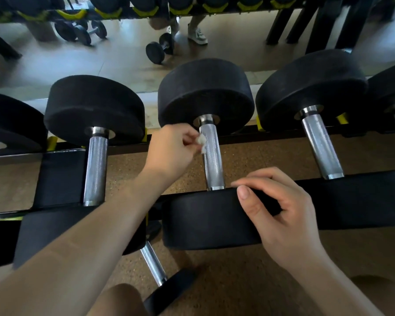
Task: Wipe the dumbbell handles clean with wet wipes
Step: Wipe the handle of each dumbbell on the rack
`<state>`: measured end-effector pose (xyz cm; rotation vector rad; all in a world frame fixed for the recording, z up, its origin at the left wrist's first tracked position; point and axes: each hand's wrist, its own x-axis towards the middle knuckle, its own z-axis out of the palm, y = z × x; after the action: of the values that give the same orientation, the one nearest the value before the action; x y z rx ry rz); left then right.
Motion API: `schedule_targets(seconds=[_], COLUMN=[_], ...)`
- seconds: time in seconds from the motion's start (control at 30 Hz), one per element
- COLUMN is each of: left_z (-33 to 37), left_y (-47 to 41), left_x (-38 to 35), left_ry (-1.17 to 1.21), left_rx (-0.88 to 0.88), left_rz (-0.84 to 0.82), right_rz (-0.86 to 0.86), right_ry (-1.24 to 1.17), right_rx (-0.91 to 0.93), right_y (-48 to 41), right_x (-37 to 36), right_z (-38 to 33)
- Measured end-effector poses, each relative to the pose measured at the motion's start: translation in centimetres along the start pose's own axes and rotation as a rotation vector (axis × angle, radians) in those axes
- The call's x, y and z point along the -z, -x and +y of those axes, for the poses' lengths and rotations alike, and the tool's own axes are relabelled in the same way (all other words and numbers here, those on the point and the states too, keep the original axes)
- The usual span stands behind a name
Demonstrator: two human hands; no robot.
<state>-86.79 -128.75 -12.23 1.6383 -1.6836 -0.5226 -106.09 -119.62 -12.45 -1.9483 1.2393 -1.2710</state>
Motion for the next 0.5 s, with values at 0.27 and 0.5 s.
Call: schedule_targets(seconds=[0.27,0.5], left_z=[0.2,0.2], left_y=[0.2,1.5], left_x=[1.1,0.5], left_ry=[0.089,-0.073], left_rx=[-0.127,-0.449], left_rz=[-0.211,-0.348], right_rz=[0.021,-0.102], right_ry=[-0.006,-0.17], right_rx=[-0.005,-0.347], right_y=[0.1,-2.2], right_x=[-0.1,1.3], right_z=[0.0,-0.1])
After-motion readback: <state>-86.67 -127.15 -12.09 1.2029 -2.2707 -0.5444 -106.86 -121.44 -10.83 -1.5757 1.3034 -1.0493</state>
